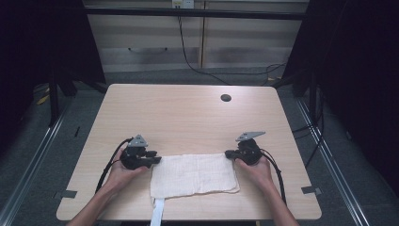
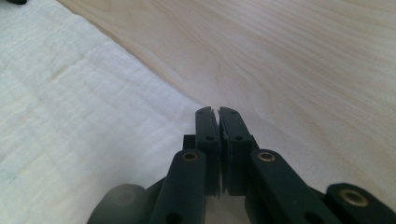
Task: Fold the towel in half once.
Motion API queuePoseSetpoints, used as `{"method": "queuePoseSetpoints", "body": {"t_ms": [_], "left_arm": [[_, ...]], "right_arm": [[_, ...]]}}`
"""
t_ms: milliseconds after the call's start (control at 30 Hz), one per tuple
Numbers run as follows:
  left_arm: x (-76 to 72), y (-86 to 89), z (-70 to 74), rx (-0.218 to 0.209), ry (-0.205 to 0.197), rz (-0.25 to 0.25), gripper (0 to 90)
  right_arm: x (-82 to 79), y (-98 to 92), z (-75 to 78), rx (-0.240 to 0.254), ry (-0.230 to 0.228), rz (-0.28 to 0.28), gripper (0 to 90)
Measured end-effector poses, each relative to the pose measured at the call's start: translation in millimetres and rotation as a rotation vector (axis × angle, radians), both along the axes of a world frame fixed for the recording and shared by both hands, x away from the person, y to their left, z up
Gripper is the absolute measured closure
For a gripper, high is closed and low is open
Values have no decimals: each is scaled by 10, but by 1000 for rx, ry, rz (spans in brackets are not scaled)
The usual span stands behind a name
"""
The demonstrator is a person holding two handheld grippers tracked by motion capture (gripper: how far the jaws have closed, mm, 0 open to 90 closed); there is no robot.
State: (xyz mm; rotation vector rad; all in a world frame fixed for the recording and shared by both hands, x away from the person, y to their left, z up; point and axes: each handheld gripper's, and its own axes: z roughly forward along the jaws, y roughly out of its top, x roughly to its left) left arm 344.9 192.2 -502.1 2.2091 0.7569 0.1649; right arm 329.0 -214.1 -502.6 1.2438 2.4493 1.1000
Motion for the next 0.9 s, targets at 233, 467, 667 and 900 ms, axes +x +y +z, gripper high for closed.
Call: {"method": "queuePoseSetpoints", "body": {"t_ms": [233,467,667,900], "left_arm": [[-28,-26,1,1,1,-25,830],[-4,-3,-3,-5,6,-16,842],[35,18,-12,-12,6,16,843],[34,16,-10,-10,6,17,844]], "right_arm": [[4,12,16,-1,7,-15,876],[13,8,86,44,-18,-21,877],[-15,19,171,74,-59,-12,877],[-34,17,225,104,-82,-6,877]]}}
